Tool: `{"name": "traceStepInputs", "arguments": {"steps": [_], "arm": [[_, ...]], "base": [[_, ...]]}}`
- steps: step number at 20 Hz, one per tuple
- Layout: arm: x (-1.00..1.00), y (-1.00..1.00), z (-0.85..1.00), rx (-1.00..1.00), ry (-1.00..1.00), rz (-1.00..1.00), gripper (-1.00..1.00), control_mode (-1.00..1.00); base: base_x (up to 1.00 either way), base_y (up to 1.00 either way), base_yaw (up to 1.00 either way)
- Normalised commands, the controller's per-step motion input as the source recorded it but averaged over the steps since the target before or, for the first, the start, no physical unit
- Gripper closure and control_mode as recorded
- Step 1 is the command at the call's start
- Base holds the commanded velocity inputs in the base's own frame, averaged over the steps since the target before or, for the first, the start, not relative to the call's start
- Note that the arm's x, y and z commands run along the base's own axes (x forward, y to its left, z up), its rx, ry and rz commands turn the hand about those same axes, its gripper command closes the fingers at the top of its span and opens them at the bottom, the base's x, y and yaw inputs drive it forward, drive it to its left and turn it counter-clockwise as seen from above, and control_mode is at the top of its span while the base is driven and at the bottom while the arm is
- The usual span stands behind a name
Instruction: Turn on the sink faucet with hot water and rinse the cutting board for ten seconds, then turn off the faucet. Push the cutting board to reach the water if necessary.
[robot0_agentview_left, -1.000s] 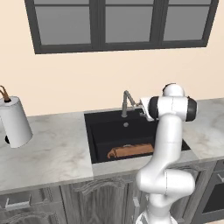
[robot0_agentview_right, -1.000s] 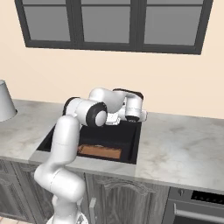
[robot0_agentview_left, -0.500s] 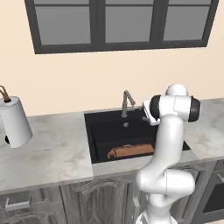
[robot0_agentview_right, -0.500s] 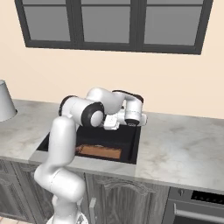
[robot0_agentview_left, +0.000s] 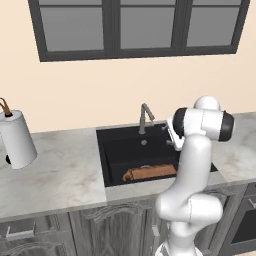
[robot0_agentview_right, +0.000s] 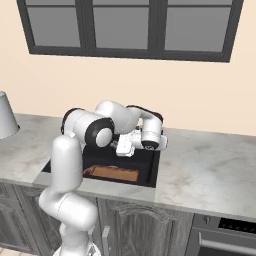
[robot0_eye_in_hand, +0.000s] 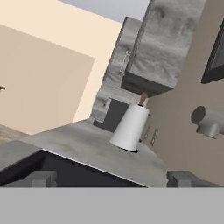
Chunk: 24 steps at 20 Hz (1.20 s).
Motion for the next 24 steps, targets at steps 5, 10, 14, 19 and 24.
{"name": "traceStepInputs", "arguments": {"steps": [5,10,14,19,24], "arm": [[-0.01,-0.04,0.00,0.00,-0.02,0.00,-1.00,-1.00],[0.38,-0.17,0.16,0.00,0.01,0.00,-1.00,-1.00],[0.38,-0.42,0.12,0.00,0.01,0.00,-1.00,-1.00],[0.36,-0.18,0.05,0.00,0.00,0.00,-1.00,-1.00],[0.59,-0.11,0.00,0.04,0.06,-0.03,-1.00,-1.00]], "base": [[0.00,0.00,0.00],[0.00,0.00,0.00],[0.00,0.00,0.00],[0.00,0.00,0.00],[0.00,0.00,0.00]]}}
